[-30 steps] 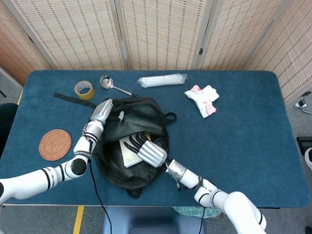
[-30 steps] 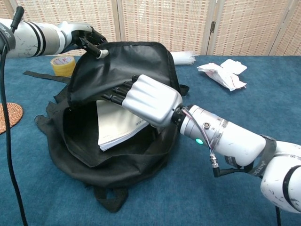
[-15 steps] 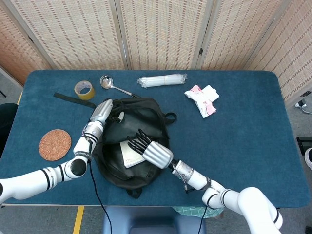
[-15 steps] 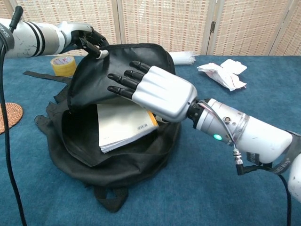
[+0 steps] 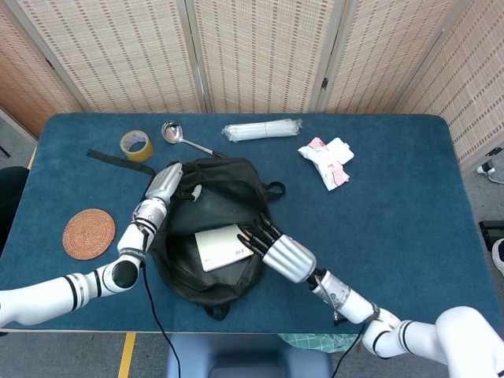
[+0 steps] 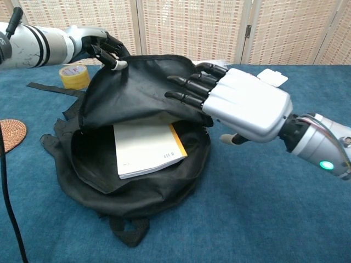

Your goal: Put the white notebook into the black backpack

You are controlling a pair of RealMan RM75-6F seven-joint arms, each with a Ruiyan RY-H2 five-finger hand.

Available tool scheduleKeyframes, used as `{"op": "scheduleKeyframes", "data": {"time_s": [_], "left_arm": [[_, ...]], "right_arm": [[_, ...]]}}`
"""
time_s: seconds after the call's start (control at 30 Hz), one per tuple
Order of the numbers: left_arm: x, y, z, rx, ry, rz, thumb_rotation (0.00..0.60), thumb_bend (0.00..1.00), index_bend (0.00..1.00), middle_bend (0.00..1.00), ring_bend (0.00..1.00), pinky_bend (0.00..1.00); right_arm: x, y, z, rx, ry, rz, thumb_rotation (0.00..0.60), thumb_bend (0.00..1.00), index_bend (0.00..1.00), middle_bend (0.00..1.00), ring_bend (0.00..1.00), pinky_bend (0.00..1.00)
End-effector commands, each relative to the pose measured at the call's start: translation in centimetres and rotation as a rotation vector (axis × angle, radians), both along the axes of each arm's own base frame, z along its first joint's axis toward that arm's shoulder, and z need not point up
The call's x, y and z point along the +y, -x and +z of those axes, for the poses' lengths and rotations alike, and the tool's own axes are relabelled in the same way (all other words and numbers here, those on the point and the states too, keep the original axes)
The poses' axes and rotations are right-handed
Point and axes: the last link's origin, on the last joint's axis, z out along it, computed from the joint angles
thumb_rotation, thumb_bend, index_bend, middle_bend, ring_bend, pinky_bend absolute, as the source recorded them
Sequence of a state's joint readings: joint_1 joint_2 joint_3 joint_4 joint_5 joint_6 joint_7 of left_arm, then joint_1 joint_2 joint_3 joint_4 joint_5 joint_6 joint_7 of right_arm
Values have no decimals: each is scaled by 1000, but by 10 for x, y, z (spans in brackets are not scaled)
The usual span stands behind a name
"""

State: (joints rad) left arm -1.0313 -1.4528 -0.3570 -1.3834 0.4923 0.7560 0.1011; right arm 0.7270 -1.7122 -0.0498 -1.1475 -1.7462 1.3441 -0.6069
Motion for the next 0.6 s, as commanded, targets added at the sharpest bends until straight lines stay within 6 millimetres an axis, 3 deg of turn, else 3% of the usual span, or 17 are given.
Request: {"op": "scheduleKeyframes", "data": {"time_s": [0.03,0.27,0.6], "left_arm": [[-2,1,1,3,0,-1,600,497,387,292,232,0],[-8,2,7,-15,17,-11,600,420,276,236,191,0],[-24,10,31,-61,9,-57,600,398,251,233,182,0]], "right_arm": [[7,14,9,5,-7,-30,600,57,0,27,146,105],[17,35,27,-8,-20,-79,600,57,0,31,149,105],[25,60,68,-71,25,-149,600,58,0,49,169,112]]}}
